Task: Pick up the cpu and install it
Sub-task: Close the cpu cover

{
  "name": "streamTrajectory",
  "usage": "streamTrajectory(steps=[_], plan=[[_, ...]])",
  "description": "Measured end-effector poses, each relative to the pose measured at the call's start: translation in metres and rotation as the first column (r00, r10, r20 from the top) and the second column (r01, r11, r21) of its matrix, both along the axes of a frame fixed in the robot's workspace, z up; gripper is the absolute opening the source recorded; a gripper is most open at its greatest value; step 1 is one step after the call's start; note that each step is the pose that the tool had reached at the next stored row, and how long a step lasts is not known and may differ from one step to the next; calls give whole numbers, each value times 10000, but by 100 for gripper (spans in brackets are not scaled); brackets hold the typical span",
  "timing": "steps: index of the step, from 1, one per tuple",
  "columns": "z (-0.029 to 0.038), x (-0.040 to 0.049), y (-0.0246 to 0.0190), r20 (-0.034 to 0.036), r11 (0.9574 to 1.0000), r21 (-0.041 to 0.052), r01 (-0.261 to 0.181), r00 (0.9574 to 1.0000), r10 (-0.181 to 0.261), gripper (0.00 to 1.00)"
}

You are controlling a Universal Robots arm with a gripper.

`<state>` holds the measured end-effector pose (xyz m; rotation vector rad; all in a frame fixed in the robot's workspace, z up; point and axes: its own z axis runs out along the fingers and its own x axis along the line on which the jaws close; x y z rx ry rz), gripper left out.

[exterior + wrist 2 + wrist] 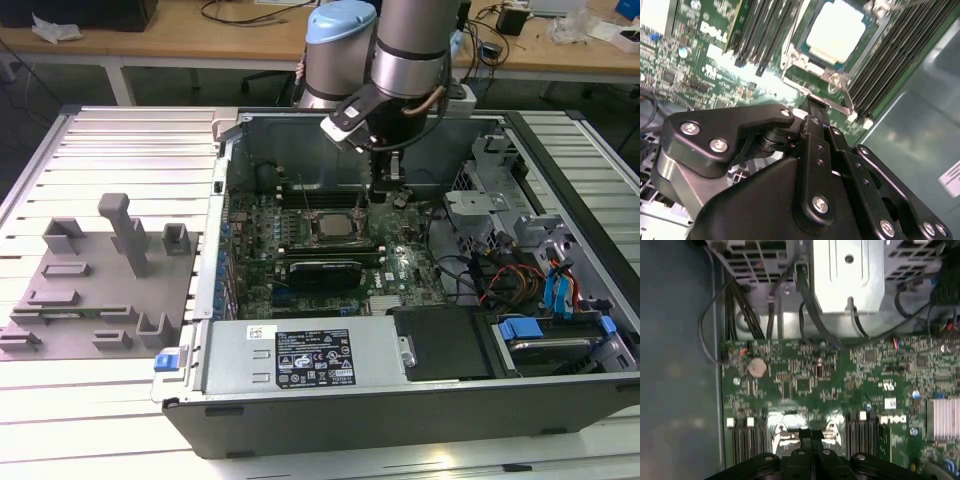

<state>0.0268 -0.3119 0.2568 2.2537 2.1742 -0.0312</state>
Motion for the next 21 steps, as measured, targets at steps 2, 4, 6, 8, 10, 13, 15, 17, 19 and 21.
streamTrajectory(steps=[2, 4, 6, 8, 10, 13, 15, 17, 19, 21], plan=[[0, -65, 0, 19, 10000, 1, -1, 10000, 1, 11], [0, -138, 0, 40, 10000, 2, 1, 10000, -1, 11], [-1, -179, 0, 47, 10000, 4, 2, 10000, -2, 11], [-1, -184, 0, 47, 10000, 3, 1, 10000, -1, 11], [-4, -185, 1, 6, 10000, 5, -2, 10000, 2, 11], [-6, -185, 0, -352, 10000, 2, 1, 9994, -1, 11], [-7, -185, 0, -352, 10000, 2, 0, 9994, 0, 11], [-15, -196, 1, -350, 10000, 7, 0, 9994, 0, 11], [-43, -249, -5, -347, 10000, 5, 1, 9994, -1, 11], [-77, -270, -25, -347, 10000, 2, 0, 9994, 0, 11]])
